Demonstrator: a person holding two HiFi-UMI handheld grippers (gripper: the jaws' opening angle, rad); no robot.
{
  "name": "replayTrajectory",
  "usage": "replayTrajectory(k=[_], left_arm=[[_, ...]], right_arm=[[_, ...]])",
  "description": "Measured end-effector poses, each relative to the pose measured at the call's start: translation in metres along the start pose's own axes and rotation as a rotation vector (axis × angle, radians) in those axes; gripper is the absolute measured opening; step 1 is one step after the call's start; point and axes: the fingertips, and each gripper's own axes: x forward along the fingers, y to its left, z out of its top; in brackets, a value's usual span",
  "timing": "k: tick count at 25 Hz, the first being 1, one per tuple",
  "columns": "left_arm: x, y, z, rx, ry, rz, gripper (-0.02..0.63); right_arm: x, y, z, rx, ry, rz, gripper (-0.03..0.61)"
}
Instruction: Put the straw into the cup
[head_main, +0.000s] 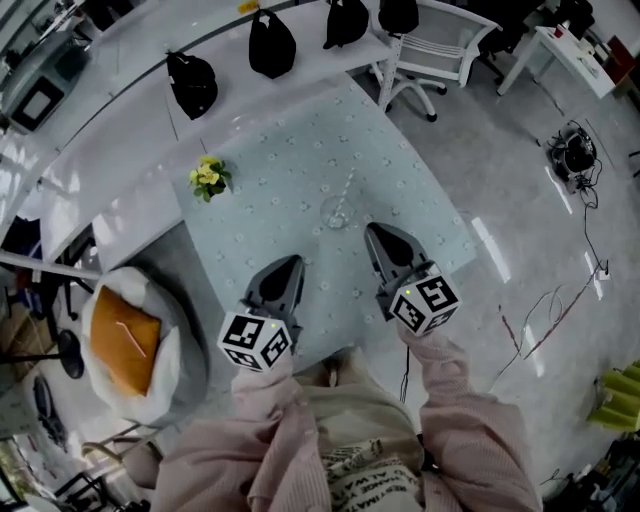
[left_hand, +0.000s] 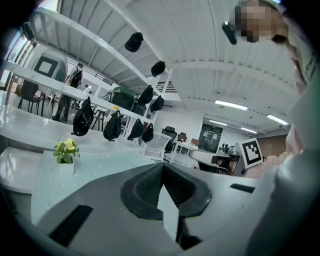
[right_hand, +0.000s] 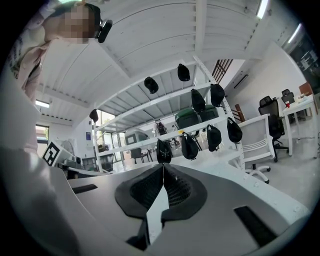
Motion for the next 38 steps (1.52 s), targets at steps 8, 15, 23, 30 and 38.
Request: replayTrajectory(k=[8,15,23,30,38], left_arm=[[-0.030,-0.009,0.034,0.066,-0.068,0.001,0.000],[-0.053,-0.007,0.049,0.092,-0.116,0.018,0.000],[-0.073,0.004,0.062,0.100,-0.164,0.056,0.000],[-0.074,0.010,0.064,0.109,-0.172,0.070,0.000],[-0.074,0.014,0.067,0.111,-0.173,0.081,0.000]], right_arm=[[-0.035,0.021,0.016,0.020,-0.014,0.015,0.000],[-0.044,0.029,0.037,0.004,-0.055,0.014,0.000],[-0.052,0.033,0.046,-0.027,-0.077,-0.003,0.000],[-0.054,0.032,0.049,-0.070,-0.086,-0.016,0.000],[-0.057,0.030,0.054,-0.087,-0.089,-0.035,0.000]])
